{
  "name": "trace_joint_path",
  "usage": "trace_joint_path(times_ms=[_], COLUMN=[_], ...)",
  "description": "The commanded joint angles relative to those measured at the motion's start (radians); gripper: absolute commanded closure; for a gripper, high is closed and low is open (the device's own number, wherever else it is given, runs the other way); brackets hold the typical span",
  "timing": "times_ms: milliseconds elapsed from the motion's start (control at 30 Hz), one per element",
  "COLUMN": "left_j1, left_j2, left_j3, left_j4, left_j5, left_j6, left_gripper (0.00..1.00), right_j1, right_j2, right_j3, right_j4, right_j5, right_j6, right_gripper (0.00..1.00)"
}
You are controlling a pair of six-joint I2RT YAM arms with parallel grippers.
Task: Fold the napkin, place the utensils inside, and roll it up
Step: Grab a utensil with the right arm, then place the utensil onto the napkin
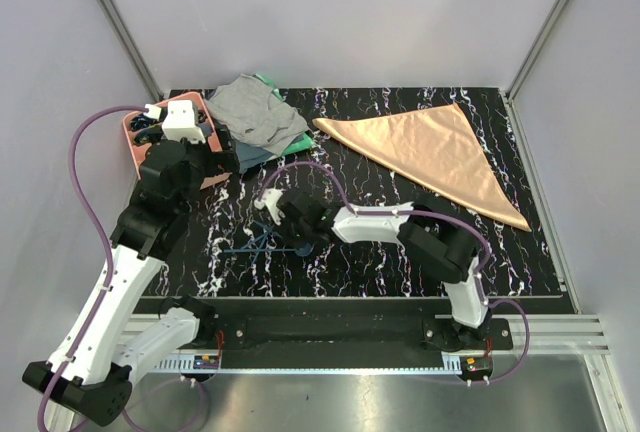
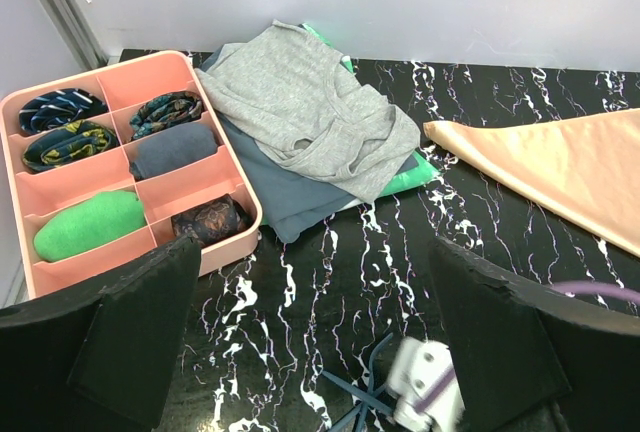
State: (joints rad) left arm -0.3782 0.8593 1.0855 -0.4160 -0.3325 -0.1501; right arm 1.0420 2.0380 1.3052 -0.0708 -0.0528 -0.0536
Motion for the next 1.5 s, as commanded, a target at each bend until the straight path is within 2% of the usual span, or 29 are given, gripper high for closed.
trace_joint_path(times_ms=[0,100,267,333,433,467,600,800,933,1167,1467], left_j1=[0.009,0.009,0.012,0.013,0.015,0.015,0.016,0.019,0.019,0.019,0.019], left_j2=[0.0,0.001,0.007,0.01,0.021,0.026,0.041,0.056,0.064,0.083,0.109], left_j3=[-0.004,-0.004,-0.004,-0.004,-0.006,-0.006,-0.007,-0.009,-0.012,-0.01,-0.012], left_j4=[0.056,0.056,0.057,0.056,0.056,0.057,0.056,0.057,0.06,0.059,0.056], left_j5=[0.02,0.024,0.03,0.035,0.046,0.049,0.055,0.052,0.055,0.067,0.072], left_j6=[-0.002,-0.003,-0.005,-0.008,-0.012,-0.014,-0.017,-0.009,-0.006,-0.002,0.003], left_gripper=[0.01,0.01,0.01,0.01,0.01,0.01,0.01,0.01,0.01,0.01,0.01], right_j1=[0.012,0.013,0.012,0.009,-0.06,-0.141,-0.333,-0.549,-0.652,-0.792,-0.902], right_j2=[-0.175,-0.295,-0.505,-0.556,-0.582,-0.584,-0.54,-0.368,-0.26,-0.159,-0.07], right_j3=[-0.089,-0.156,-0.253,-0.288,-0.294,-0.287,-0.232,-0.109,-0.029,0.017,0.092], right_j4=[-0.052,-0.113,-0.188,-0.201,-0.207,-0.207,-0.175,-0.153,-0.158,-0.167,-0.23], right_j5=[0.036,0.085,0.24,0.398,0.458,0.443,0.357,0.24,0.197,0.059,-0.051], right_j6=[0.001,0.011,-0.002,-0.058,-0.15,-0.178,-0.271,-0.431,-0.523,-0.751,-0.838], right_gripper=[0.95,1.0,1.0,1.0,1.0,1.0,1.0,1.0,1.0,1.0,1.0])
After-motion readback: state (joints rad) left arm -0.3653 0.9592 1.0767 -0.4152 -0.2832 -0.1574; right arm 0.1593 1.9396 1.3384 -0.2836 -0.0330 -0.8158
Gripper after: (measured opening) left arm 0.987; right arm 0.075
